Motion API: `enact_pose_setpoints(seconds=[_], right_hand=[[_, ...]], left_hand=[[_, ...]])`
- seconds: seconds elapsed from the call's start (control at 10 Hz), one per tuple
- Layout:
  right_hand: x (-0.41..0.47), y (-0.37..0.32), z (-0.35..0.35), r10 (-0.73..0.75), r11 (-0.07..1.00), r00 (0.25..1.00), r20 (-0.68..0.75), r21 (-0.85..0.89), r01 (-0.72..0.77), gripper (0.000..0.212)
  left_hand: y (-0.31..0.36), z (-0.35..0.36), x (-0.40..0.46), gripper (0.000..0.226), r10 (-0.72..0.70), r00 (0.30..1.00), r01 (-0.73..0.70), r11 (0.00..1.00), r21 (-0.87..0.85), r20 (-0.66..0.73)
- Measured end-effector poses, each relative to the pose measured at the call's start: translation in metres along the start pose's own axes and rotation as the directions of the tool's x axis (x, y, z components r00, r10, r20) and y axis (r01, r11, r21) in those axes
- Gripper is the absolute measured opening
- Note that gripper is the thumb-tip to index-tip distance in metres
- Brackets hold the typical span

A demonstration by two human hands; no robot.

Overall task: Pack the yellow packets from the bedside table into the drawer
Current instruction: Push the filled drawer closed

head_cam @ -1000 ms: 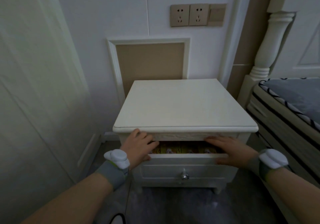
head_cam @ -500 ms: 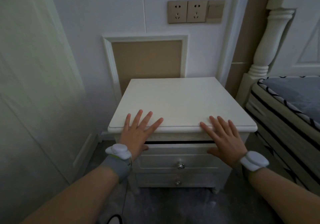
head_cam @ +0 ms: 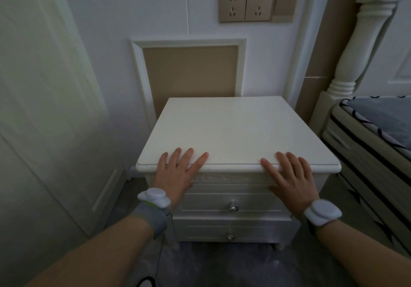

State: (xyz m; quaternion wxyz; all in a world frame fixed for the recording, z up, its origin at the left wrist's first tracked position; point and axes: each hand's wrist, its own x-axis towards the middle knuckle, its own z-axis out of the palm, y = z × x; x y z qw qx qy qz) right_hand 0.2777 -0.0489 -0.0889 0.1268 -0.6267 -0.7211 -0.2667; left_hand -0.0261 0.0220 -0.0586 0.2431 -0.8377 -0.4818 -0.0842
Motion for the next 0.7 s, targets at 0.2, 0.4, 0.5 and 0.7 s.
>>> enact_pose_setpoints(seconds=[0.2, 0.4, 0.5, 0.7], right_hand=[[0.000, -0.004, 0.002, 0.013, 1.000, 1.000, -0.005, -0.011, -0.013, 0.124], [0.005, -0.012, -0.006, 0.082, 0.997, 0.997, 0.000, 0.017, -0.082, 0.095], [0.008, -0.019, -0.016, 0.139, 0.988, 0.988, 0.072, 0.061, -0.143, 0.093], [0.022, -0.025, -0.066, 0.124, 0.973, 0.899, 0.419, 0.125, -0.192, 0.078]], left_hand=[[0.004, 0.001, 0.000, 0.111, -0.023, 1.000, 0.023, 1.000, -0.021, -0.001], [0.004, 0.000, -0.002, 0.110, -0.025, 0.999, 0.025, 0.999, -0.037, -0.020], [0.005, 0.002, -0.001, 0.105, -0.037, 0.998, 0.034, 0.998, -0.050, -0.049], [0.002, 0.001, 0.002, 0.098, -0.032, 0.997, 0.022, 0.989, -0.143, -0.069]])
